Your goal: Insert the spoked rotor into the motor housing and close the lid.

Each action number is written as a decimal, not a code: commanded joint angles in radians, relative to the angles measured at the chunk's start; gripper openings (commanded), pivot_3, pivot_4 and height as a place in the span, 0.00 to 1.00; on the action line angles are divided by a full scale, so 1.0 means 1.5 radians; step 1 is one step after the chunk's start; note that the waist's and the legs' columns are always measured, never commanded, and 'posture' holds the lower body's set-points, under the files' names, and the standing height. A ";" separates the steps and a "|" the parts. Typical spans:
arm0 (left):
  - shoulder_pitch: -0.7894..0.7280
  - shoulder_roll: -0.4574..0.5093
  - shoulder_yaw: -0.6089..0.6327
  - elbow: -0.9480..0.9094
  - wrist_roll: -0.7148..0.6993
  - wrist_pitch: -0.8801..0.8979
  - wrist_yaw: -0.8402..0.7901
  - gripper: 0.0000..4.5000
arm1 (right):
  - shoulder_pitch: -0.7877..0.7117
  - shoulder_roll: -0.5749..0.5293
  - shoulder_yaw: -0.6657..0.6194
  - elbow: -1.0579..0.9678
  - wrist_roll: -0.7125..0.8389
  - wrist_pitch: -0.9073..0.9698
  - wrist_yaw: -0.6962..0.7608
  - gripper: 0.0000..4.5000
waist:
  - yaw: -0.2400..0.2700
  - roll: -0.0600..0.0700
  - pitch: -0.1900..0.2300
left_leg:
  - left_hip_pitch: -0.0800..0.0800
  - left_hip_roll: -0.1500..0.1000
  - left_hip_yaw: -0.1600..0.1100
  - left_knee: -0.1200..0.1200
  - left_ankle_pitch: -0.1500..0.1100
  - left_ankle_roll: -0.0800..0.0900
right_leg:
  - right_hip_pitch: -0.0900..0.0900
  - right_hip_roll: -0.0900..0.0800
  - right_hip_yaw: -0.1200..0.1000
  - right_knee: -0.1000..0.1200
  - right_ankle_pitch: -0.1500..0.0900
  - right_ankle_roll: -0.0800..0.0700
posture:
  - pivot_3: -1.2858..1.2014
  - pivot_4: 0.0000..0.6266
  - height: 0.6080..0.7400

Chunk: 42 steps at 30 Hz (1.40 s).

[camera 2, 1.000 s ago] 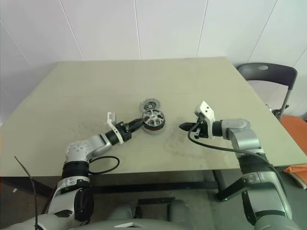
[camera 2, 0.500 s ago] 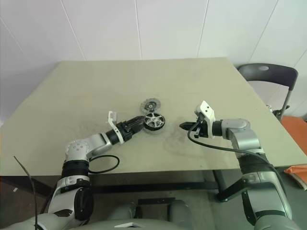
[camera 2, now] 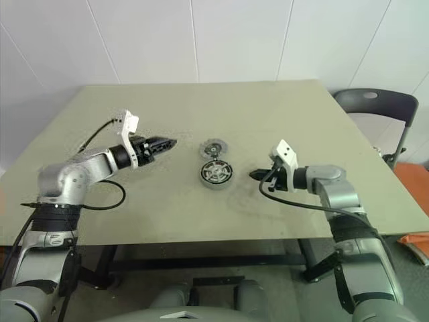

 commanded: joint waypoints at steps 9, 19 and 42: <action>-0.013 -0.202 -0.106 0.217 0.196 -0.401 -0.063 0.00 | -0.012 0.007 -0.002 -0.027 0.005 0.007 -0.009 0.00 | 0.016 0.000 0.000 | 0.000 0.000 0.001 0.001 0.001 0.003 | -0.001 0.002 0.001 0.000 0.000 0.001 | 0.52 0.00 1.00; 0.017 -0.178 -0.163 0.300 0.299 -0.403 -0.104 0.00 | -0.006 0.013 -0.003 -0.050 0.010 0.016 -0.021 0.00 | 0.017 0.000 0.000 | -0.001 0.000 0.003 0.001 0.000 0.004 | -0.001 0.002 0.002 0.000 -0.002 0.003 | 0.52 0.00 1.00; -0.087 -0.258 -0.093 0.414 0.282 -0.456 -0.079 0.00 | -0.020 0.048 0.009 -0.064 0.019 0.027 -0.019 0.00 | 0.018 0.000 0.000 | 0.000 0.000 0.003 0.002 0.000 0.004 | -0.001 0.002 0.002 0.002 -0.002 0.003 | 0.52 0.00 1.00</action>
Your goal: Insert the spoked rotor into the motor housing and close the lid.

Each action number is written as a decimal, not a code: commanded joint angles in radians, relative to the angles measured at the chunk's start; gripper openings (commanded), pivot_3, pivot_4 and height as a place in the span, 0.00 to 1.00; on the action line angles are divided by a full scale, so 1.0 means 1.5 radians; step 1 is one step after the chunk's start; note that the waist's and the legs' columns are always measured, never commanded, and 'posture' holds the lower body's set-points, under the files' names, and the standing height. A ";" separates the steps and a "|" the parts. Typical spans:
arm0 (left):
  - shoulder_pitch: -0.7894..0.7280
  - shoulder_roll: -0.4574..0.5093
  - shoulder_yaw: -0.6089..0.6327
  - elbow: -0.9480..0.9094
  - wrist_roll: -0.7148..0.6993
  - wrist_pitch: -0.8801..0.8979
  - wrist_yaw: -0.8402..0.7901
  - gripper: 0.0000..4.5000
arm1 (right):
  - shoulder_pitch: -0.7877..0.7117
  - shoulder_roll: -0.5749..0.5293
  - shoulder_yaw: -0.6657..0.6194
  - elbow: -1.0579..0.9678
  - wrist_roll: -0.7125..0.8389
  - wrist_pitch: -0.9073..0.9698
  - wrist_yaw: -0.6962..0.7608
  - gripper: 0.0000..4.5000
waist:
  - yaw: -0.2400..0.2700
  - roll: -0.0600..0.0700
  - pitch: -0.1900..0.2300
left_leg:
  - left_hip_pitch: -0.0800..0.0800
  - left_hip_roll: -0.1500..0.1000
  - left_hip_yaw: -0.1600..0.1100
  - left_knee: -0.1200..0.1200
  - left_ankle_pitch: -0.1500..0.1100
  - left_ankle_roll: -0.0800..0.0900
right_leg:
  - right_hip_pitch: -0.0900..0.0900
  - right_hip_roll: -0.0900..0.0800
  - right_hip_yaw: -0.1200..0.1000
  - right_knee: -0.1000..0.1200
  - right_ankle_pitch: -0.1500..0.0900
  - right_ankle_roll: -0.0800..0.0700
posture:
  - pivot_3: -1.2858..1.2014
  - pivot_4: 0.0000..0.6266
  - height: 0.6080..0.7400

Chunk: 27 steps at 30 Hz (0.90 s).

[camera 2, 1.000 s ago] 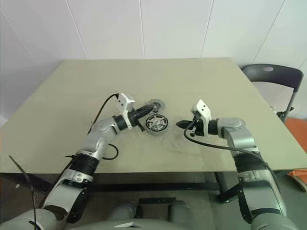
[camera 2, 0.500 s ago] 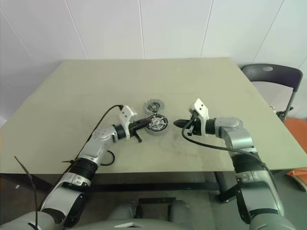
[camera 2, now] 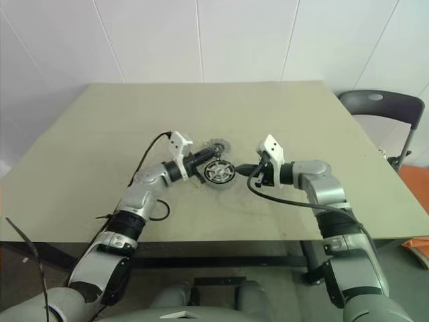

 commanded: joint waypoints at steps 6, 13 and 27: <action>-0.055 -0.001 -0.033 0.136 0.076 -0.031 -0.008 0.00 | 0.007 -0.001 -0.012 -0.045 0.013 0.007 -0.011 0.00 | -0.001 0.000 0.000 | 0.000 0.000 0.000 0.000 0.000 0.000 | 0.000 0.000 0.000 0.000 0.000 0.000 | 0.52 0.00 1.00; -0.001 0.050 0.080 -0.139 -0.071 0.019 -0.056 0.00 | -0.037 0.046 -0.055 -0.101 0.086 0.041 -0.040 0.00 | -0.007 0.000 0.001 | -0.001 0.001 0.000 -0.001 0.000 0.000 | -0.002 0.000 0.001 0.001 0.000 0.000 | 0.52 0.00 1.00; 0.404 0.207 0.128 -0.577 -0.129 0.058 -0.047 0.00 | -0.203 0.038 0.201 0.029 -0.110 -0.144 0.100 0.41 | -0.004 0.001 0.000 | 0.000 0.009 0.007 0.000 -0.001 -0.002 | -0.001 -0.002 0.000 0.000 0.000 -0.001 | 0.52 0.00 1.00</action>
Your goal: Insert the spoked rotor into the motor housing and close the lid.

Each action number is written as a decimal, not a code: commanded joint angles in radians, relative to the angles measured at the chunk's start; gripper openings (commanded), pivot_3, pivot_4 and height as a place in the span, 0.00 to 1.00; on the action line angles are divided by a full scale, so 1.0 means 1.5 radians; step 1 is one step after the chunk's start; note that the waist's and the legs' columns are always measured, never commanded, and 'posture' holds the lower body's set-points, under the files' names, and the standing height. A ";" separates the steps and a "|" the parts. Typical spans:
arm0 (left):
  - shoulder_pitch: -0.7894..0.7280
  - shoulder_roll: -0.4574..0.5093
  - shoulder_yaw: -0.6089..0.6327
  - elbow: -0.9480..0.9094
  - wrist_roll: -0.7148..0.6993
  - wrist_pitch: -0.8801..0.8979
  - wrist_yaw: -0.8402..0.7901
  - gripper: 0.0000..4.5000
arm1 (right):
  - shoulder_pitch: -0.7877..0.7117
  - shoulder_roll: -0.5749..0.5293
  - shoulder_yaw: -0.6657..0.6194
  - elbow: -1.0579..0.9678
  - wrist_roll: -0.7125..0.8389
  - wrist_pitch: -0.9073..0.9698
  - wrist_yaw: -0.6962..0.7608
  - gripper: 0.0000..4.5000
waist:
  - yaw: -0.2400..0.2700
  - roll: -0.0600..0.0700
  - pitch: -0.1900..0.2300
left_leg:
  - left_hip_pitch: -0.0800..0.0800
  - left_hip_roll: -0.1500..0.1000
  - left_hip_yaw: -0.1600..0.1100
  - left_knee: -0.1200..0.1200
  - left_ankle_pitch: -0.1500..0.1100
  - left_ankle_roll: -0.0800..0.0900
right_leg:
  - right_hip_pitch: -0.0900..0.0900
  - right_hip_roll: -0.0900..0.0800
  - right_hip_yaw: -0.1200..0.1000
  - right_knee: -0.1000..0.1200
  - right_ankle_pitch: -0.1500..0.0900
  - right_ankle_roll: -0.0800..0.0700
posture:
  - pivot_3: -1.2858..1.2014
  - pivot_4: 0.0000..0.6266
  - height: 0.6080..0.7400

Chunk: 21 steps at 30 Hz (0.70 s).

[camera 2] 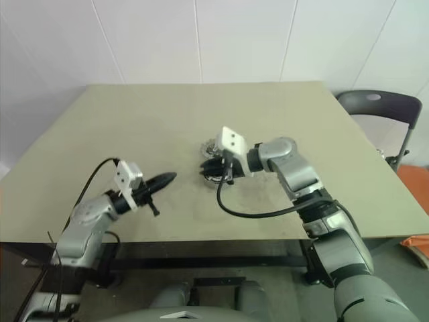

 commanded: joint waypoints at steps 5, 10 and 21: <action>0.019 0.013 0.033 -0.125 -0.037 0.018 0.047 0.00 | -0.130 -0.012 0.091 0.201 -0.190 -0.273 -0.006 0.78 | -0.003 0.000 0.000 | 0.000 0.001 0.002 -0.001 0.000 0.000 | 0.000 -0.001 -0.001 -0.001 0.000 0.000 | 0.52 0.00 1.00; 0.026 0.008 0.024 -0.133 -0.046 0.025 0.054 0.00 | -0.181 -0.009 0.111 0.297 -0.258 -0.389 -0.016 0.99 | -0.004 0.000 0.000 | -0.001 0.001 0.003 -0.004 0.001 0.002 | -0.002 0.000 -0.001 0.000 0.001 -0.003 | 0.52 0.00 1.00; 0.054 0.040 0.004 -0.069 -0.012 0.021 0.030 0.00 | -0.173 -0.029 0.104 0.300 -0.269 -0.428 0.057 0.99 | -0.019 0.000 0.000 | 0.000 0.002 0.003 -0.002 0.000 0.001 | 0.000 0.000 -0.001 0.001 0.001 -0.003 | 0.52 0.00 1.00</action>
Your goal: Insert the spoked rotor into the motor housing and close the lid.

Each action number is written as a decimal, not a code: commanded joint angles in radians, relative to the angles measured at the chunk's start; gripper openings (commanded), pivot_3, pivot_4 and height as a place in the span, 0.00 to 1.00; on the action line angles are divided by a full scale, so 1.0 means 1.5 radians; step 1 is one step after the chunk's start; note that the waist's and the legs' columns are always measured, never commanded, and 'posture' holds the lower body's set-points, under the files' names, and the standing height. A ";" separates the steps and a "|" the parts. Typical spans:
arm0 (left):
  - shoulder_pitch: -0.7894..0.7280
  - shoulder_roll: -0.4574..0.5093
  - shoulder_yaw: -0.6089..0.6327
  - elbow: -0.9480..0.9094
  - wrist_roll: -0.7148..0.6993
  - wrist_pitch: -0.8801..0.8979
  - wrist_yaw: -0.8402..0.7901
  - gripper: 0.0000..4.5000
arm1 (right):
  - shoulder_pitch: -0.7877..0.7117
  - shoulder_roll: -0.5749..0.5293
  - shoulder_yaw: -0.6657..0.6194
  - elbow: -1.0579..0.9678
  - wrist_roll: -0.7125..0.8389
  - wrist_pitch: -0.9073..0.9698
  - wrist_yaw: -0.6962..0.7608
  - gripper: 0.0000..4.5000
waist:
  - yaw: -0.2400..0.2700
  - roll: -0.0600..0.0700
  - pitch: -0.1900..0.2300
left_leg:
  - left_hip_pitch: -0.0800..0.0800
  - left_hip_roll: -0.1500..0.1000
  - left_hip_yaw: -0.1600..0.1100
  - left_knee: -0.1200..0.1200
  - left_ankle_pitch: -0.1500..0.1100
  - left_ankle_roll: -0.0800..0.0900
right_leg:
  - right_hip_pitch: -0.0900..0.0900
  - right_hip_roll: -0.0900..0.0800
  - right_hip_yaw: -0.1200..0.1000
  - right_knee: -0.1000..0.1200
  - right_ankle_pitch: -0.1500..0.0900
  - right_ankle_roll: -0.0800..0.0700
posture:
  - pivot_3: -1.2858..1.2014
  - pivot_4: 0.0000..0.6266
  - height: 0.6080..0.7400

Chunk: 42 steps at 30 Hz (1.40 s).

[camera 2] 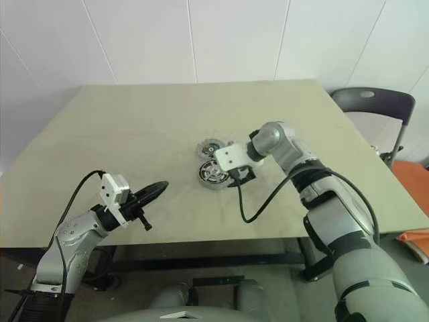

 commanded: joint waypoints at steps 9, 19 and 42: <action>-0.026 0.014 -0.022 0.039 0.039 -0.009 0.007 0.00 | 0.018 0.000 -0.003 -0.003 -0.043 -0.013 -0.016 0.99 | 0.001 0.000 0.000 | 0.000 0.000 0.000 -0.002 0.001 0.001 | -0.001 0.000 0.000 0.000 0.000 0.000 | 0.52 0.00 1.00; -0.026 0.007 -0.021 0.055 0.041 -0.020 0.008 0.00 | 0.029 0.019 -0.003 0.017 -0.067 -0.022 -0.034 0.65 | 0.000 0.000 0.000 | 0.000 0.000 0.000 -0.001 0.000 0.001 | -0.001 0.000 0.000 0.000 0.000 0.000 | 0.52 0.00 1.00; -0.018 -0.006 -0.022 0.036 0.040 -0.007 0.036 0.00 | 0.095 0.019 -0.044 -0.135 -0.025 0.124 -0.004 0.07 | 0.001 0.000 0.000 | 0.000 0.000 -0.001 -0.002 0.001 0.001 | -0.001 0.000 0.000 0.001 0.000 0.000 | 0.52 0.00 1.00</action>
